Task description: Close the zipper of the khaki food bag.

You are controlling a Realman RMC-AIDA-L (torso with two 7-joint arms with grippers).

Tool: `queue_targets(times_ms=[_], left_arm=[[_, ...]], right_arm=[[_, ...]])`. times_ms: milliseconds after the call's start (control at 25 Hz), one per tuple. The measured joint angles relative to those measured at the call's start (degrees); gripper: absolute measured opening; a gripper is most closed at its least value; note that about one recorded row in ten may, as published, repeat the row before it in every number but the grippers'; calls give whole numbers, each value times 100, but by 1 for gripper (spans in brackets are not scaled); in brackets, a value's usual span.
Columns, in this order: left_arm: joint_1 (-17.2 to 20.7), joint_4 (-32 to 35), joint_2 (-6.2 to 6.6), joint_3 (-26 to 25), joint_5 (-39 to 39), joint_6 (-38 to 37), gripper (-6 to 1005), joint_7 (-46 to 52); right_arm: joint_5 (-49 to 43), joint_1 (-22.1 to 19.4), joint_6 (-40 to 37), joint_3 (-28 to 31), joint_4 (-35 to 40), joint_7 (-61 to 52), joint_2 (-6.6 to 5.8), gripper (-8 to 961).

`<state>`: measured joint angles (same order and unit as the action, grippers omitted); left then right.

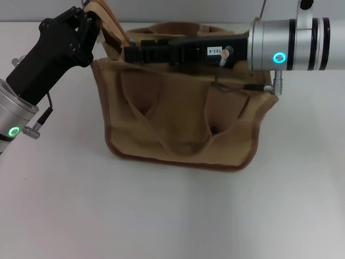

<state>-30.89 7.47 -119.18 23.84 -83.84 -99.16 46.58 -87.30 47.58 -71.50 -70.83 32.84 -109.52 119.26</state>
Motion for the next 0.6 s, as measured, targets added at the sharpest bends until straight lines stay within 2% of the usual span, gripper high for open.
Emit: queue_targets(times_ms=[280, 600], left_arm=[[-40, 1, 1, -24, 23, 29, 23, 0], [-90, 0, 1, -23, 23, 74, 22, 9]], right_arm=[[-15, -3, -158, -3, 227, 15, 1, 783], [-14, 58, 107, -2, 416, 407, 14, 783]])
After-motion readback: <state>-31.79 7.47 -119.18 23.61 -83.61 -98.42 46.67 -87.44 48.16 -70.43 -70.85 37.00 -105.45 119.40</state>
